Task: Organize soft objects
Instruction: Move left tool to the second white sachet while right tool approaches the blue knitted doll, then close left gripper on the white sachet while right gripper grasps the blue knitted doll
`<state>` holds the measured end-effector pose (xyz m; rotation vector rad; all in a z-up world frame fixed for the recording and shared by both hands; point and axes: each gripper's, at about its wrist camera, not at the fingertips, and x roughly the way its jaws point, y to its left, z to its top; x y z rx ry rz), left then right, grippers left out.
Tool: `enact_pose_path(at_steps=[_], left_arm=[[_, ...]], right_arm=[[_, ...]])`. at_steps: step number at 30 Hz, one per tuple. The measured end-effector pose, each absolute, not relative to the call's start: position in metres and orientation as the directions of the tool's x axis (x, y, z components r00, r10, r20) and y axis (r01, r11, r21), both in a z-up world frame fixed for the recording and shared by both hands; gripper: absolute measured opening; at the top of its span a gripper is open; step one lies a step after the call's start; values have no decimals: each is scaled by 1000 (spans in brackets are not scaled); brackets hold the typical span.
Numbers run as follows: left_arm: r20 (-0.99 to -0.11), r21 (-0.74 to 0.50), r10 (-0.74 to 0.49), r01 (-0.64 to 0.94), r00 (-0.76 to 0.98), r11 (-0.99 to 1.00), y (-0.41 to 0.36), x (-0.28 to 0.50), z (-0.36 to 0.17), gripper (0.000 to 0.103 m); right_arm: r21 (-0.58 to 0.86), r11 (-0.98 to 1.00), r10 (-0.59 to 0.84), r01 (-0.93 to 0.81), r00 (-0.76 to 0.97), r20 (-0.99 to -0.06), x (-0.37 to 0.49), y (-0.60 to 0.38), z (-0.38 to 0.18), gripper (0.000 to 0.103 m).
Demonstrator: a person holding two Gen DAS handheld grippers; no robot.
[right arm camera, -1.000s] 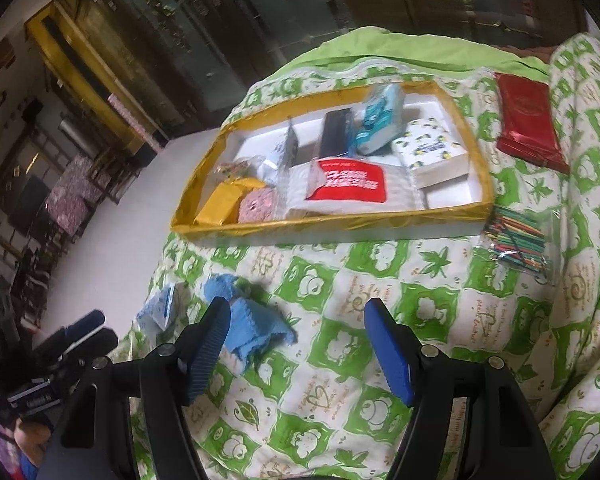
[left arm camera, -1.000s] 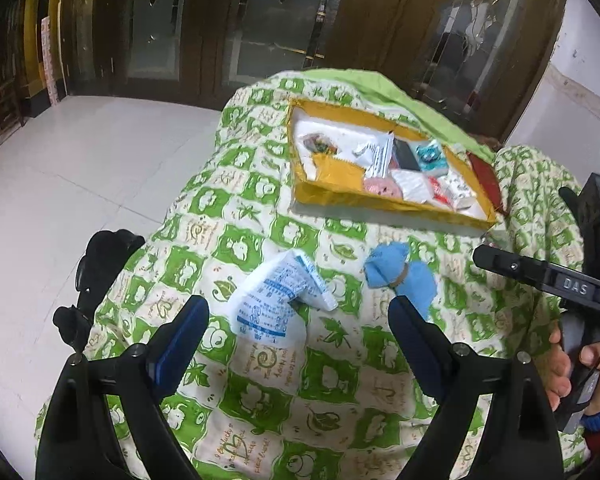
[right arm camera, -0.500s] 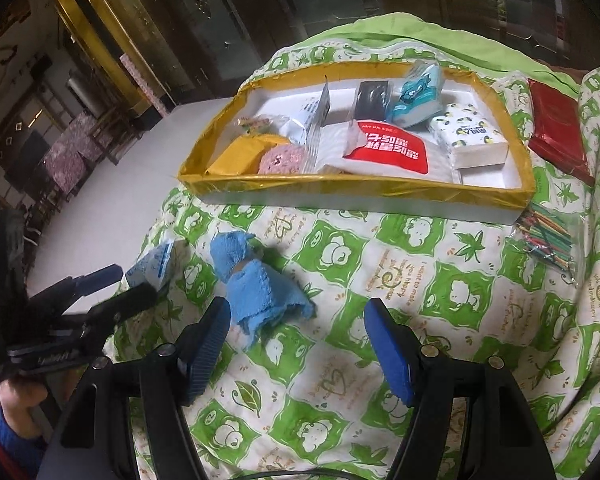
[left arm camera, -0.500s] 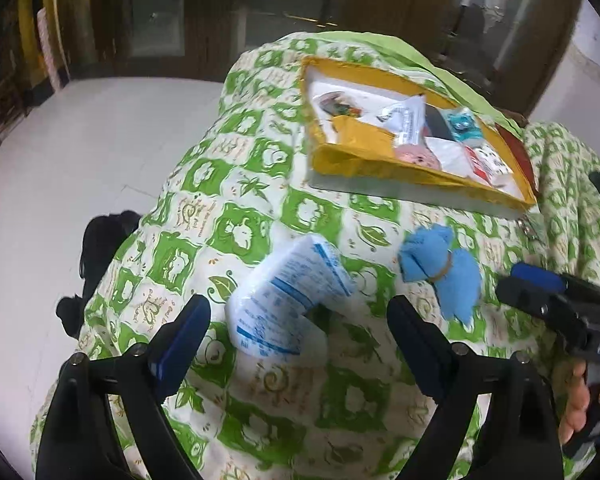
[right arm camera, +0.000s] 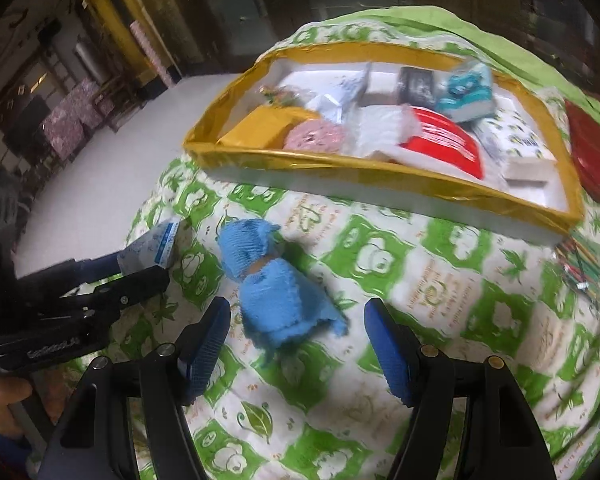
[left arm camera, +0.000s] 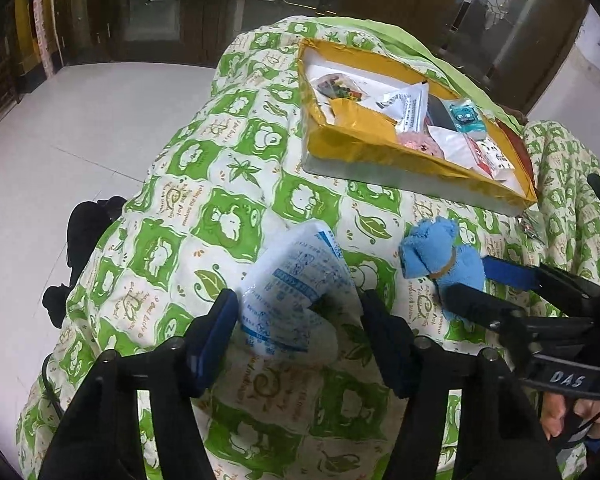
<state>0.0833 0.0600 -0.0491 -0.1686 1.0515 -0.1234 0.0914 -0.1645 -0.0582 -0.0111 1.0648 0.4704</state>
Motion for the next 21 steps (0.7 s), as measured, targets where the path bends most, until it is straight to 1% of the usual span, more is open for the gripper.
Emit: enact_pose_path(at_steps=[3,4,5,6,8,13,17,21], left_arm=[[-851,-201,-184,18,491,979,60,84,-50,63],[-851,-203,-185,17,491,979,61,85,-50,63],[-851,-205,-187,16,491,979,61,85,-51,63],[-851,-207,-187,15,491,978,61,85,-51,63],[-851,-206,-186,14,492,979,61,85,-51,63],[-849,-205,-186,15,494,979,61,84,-50,63],[-849,-206,-187,16,494,978,61,84,-50,63],[-852,-207,-186,12,490,978,61,85,-51,65]], right_arm=[[183,899,351,-399,403,-845,90,-154,-61,73],[166,899,341,-406,407,-847,90,-151,-63,71],[157,898,334,-410,408,-850,90,-149,-64,66],[148,899,328,-413,407,-853,90,-147,-65,64],[136,900,316,-415,405,-858,89,-144,-68,50],[123,902,304,-414,405,-862,90,-149,-70,33],[129,908,302,-398,408,-862,87,-155,-67,30],[147,912,308,-383,401,-863,84,-163,-66,29]])
